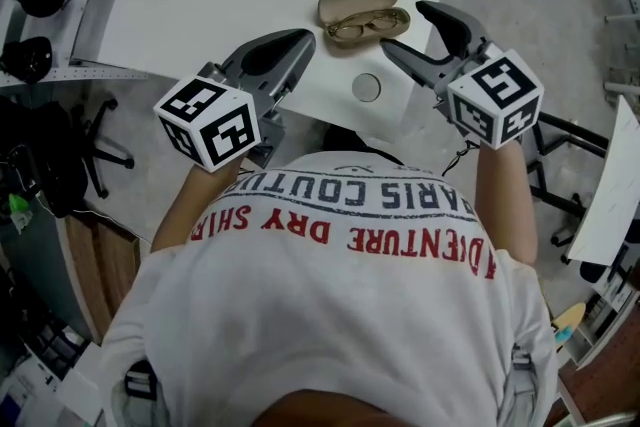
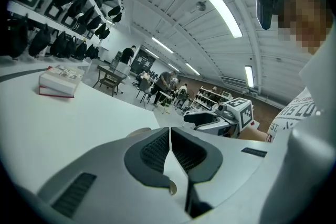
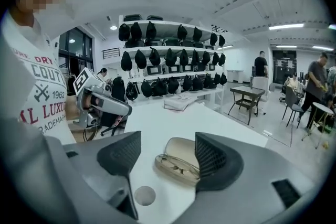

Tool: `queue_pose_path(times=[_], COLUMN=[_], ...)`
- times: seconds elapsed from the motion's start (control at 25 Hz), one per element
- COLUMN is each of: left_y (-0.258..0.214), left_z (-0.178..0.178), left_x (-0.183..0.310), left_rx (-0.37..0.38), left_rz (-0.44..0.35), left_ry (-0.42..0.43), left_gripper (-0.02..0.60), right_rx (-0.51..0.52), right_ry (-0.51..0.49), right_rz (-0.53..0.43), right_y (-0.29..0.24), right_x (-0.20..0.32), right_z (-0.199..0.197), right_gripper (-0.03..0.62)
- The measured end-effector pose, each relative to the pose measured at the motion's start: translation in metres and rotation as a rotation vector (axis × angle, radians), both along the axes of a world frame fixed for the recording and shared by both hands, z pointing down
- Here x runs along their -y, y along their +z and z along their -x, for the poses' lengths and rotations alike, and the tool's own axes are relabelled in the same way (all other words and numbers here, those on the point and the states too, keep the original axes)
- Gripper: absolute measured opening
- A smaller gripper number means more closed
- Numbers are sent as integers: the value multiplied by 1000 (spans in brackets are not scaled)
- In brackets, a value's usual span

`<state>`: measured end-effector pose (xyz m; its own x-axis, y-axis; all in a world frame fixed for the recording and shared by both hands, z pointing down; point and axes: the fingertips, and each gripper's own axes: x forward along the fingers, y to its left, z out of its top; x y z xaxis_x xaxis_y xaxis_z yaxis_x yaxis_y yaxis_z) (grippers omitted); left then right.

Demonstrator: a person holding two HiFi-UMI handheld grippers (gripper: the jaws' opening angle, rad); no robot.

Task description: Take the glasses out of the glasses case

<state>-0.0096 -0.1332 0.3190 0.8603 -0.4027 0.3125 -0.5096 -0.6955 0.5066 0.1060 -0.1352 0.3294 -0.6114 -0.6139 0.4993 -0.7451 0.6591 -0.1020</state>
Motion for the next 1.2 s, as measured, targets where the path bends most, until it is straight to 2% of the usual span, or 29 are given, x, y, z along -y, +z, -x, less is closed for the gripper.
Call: queue_pose_path(times=[0.32, 0.6, 0.72, 1.2], left_y=[12, 24, 29, 46], left_z=[-5, 0, 3, 18], left_x=[22, 35, 39, 48], left_rx=[10, 14, 16, 14], left_rz=[26, 49, 56, 100], left_ry=[-13, -36, -45, -83], left_gripper=[35, 35, 35, 35], right_rx=[-101, -239, -280, -459], right_ry=[-95, -240, -287, -447], right_rz=[55, 100, 124, 181], right_y=[34, 65, 79, 130], right_x=[31, 47, 51, 61], right_z=[4, 10, 14, 26], right_gripper=[311, 307, 274, 234])
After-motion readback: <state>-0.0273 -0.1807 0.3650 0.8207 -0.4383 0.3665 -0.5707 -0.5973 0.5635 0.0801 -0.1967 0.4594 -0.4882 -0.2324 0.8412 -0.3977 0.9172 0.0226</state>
